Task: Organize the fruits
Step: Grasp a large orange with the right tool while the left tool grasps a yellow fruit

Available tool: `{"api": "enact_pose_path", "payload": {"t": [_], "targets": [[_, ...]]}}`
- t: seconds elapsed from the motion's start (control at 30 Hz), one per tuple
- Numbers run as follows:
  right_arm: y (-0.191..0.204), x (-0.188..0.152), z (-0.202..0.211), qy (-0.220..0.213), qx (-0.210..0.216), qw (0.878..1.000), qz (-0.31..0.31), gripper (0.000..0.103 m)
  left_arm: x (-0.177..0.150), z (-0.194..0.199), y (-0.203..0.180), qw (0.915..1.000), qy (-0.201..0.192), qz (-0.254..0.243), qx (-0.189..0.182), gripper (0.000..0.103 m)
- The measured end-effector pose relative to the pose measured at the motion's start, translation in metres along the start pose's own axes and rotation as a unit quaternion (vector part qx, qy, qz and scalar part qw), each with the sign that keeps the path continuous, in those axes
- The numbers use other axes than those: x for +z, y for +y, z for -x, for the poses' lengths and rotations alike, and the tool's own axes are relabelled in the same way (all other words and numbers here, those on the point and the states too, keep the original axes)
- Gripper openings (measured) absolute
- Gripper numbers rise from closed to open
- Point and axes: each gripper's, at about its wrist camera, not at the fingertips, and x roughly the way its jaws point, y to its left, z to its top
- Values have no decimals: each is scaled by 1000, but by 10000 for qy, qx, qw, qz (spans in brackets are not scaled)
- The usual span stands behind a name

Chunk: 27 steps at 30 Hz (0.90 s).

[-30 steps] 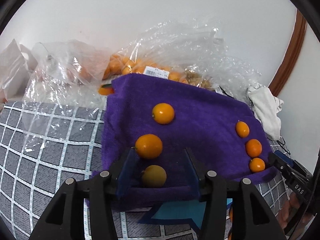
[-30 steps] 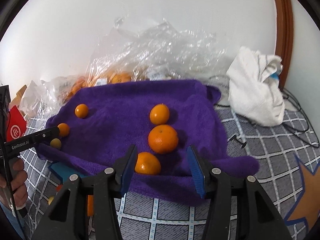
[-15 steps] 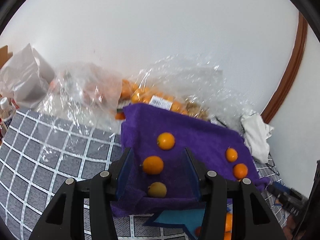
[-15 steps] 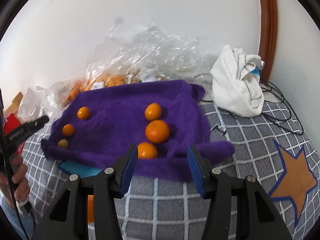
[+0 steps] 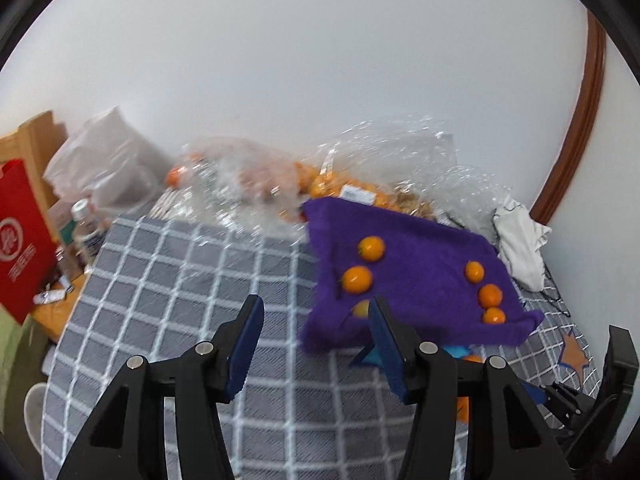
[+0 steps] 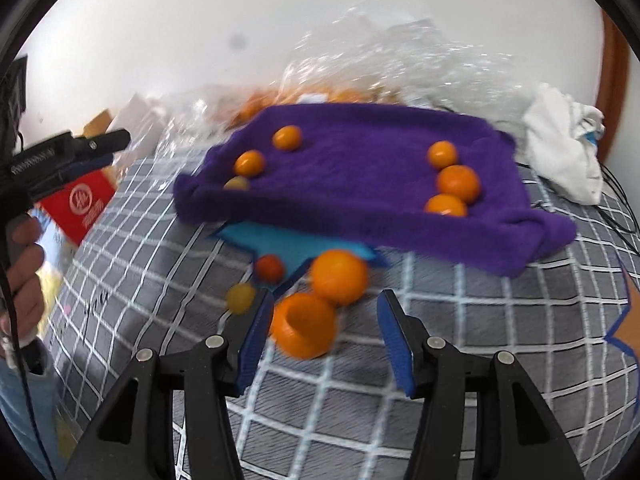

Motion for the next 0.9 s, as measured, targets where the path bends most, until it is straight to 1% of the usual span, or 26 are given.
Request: {"api": "enact_pose_path", "payload": {"t": [0.13,0.27,0.37,0.47,0.53,0.57,0.63,0.7,0.77,0.83,0.9], "targets": [[7,-8,-16,101,-60,9999,20,53,-20,8,20,9998,129,47,139,52],[9,-10,-32,169,-143,9998,12,52,-38,5,28,9993,310,19,189,52],[12,-12,-38,155,-256,9995,37,43,-51,-3,28,9988,465,64,123,52],[8,-14,-29,124,-140,9998,-58,42,-63,-12,19,9980,623,46,-41,52],[1,-19,-15,-12,-68,9999,-112,42,-71,-15,8,9974,704,-52,-116,52],[-2,-22,-8,-73,-96,9999,-98,42,-74,-17,1,9970,742,-135,-175,52],[-9,-27,3,-162,-281,9995,-24,42,-81,-20,-13,9961,786,-302,-269,52],[-19,-32,11,-206,-555,9982,57,42,-86,-24,-24,9949,866,-436,-279,52],[-31,-36,16,-175,-737,9971,69,42,-89,-29,-29,9938,977,-432,-315,52],[-44,-40,19,-134,-841,9964,-32,42,-92,-33,-31,9922,1118,-393,-379,52],[-59,-44,21,-103,-907,9957,-144,42,-94,-35,-33,9919,1169,-337,-366,52]]}}
